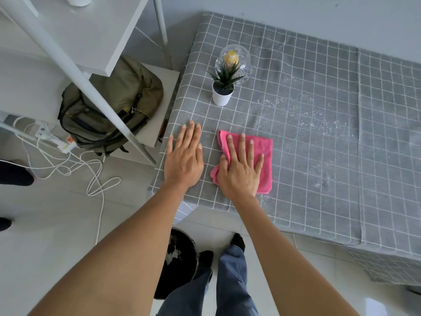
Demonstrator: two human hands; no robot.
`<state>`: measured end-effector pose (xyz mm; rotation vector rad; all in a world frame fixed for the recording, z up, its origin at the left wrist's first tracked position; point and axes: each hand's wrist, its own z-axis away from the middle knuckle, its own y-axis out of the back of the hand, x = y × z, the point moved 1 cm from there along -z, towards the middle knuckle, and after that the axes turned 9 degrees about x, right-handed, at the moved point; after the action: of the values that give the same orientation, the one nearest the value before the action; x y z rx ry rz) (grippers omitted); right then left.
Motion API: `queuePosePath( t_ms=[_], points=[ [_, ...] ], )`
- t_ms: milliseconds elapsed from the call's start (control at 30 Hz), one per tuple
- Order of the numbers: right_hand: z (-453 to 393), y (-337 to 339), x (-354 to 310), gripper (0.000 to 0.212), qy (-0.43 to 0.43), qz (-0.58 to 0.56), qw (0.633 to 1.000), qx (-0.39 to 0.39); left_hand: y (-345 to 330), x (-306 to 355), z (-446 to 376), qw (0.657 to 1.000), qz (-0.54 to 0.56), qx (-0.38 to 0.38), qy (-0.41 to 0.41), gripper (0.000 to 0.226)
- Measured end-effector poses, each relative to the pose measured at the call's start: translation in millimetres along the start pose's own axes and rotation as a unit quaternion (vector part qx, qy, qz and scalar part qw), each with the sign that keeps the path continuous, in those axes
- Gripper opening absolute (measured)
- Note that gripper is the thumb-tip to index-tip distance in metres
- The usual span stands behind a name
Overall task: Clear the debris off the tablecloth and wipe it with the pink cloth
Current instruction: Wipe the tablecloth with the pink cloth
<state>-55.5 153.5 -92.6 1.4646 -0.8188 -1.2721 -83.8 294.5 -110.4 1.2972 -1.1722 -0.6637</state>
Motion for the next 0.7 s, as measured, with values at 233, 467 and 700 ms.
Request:
queuePosePath(
  t_ms=[233,467,700],
  points=[
    [-10,18,62,0.057,-0.113,0.015,0.993,0.030,1,0,-1,1.000,-0.002,-0.010,0.000,0.053],
    [-1,5,16,0.057,-0.040,0.018,0.999,0.004,2,0,-1,1.000,-0.004,-0.011,0.001,0.053],
    [9,11,46,0.056,0.013,0.014,1.000,0.004,2,0,-1,1.000,-0.010,-0.010,-0.002,0.053]
  ],
)
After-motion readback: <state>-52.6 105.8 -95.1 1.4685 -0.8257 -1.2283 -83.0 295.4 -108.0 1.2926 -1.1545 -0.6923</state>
